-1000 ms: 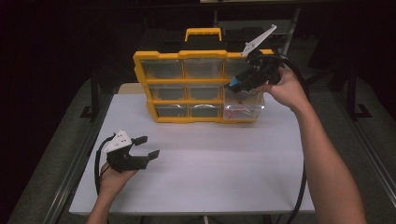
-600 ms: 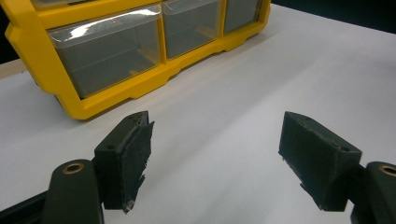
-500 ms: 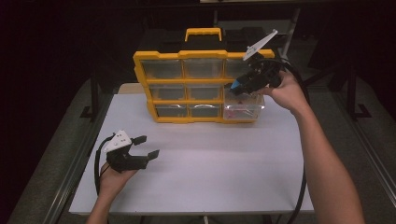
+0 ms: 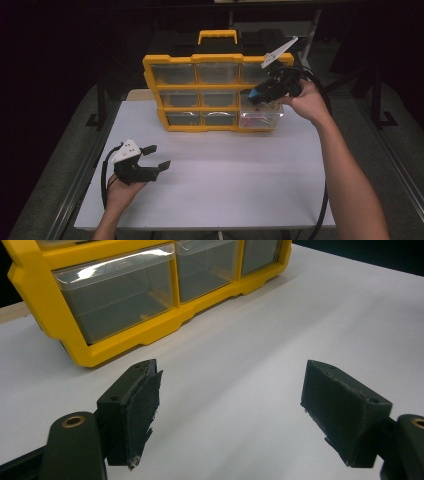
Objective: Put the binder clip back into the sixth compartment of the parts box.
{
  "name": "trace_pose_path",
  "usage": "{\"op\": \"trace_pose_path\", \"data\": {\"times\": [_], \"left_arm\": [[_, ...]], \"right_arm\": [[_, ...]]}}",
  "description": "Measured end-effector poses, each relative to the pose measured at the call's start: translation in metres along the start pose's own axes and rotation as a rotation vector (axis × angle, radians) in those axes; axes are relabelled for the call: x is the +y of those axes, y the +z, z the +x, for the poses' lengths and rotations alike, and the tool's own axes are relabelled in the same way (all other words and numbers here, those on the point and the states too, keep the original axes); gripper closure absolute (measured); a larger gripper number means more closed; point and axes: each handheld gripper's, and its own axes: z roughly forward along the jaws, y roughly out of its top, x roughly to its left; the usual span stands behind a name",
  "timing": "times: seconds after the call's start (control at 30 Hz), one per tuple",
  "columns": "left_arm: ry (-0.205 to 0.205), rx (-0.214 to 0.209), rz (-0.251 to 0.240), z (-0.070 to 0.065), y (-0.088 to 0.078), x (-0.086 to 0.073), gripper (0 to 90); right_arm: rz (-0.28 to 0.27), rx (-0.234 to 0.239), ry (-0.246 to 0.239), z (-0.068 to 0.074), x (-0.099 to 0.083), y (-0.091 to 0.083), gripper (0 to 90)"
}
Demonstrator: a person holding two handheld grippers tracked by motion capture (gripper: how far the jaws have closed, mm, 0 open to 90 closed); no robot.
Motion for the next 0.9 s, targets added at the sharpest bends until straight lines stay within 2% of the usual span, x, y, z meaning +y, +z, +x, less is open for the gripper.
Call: {"op": "trace_pose_path", "data": {"times": [0.03, 0.1, 0.3, 0.9], "left_arm": [[-0.001, 0.0, 0.0, 0.0, 0.0, 0.0, 23.3], [-0.002, 0.0, 0.0, 0.0, 0.0, 0.0, 23.2], [0.01, 0.0, 0.001, 0.001, 0.0, 0.0, 23.2], [0.009, -0.002, -0.001, 0.0, 0.0, 0.0, 23.4]], "right_arm": [[0.006, 0.002, 0.014, 0.001, -0.001, 0.0, 48.5], [0.003, -0.002, -0.008, -0.001, -0.003, 0.002, 48.5], [0.008, 0.003, -0.007, -0.002, -0.007, 0.006, 48.5], [0.03, 0.024, 0.03, -0.005, -0.017, 0.015, 48.1]]}}
